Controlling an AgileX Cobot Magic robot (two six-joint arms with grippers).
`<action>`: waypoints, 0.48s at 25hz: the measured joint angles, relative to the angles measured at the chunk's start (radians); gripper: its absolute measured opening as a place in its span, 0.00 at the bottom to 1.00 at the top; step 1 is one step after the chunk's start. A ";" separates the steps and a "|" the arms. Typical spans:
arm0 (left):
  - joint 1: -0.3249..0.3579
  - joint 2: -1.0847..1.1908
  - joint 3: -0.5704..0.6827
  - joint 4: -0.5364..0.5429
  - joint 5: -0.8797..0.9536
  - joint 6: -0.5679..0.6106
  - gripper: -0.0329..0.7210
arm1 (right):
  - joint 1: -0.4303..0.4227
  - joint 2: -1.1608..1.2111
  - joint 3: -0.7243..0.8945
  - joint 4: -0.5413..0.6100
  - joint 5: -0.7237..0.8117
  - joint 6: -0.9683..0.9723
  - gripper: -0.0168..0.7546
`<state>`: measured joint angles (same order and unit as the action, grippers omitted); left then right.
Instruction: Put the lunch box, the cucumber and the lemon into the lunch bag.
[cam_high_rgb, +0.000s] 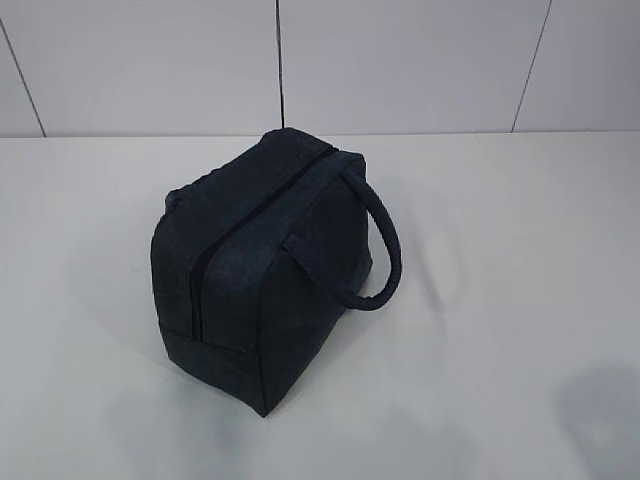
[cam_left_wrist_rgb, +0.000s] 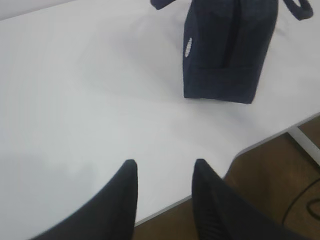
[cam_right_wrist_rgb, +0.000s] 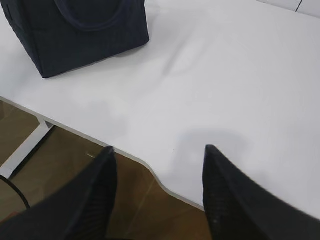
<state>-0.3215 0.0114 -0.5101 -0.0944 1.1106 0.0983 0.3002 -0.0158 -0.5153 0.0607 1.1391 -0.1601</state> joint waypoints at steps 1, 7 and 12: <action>0.030 0.000 0.000 0.000 0.000 0.000 0.37 | 0.000 0.000 0.002 0.002 -0.002 0.000 0.56; 0.162 0.000 0.000 0.000 0.000 -0.001 0.37 | -0.076 0.000 0.003 0.002 -0.007 0.000 0.56; 0.210 0.000 0.000 0.000 -0.002 -0.001 0.37 | -0.200 0.000 0.003 0.002 -0.007 0.001 0.56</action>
<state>-0.1118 0.0114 -0.5101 -0.0944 1.1088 0.0976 0.0997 -0.0158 -0.5119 0.0628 1.1318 -0.1594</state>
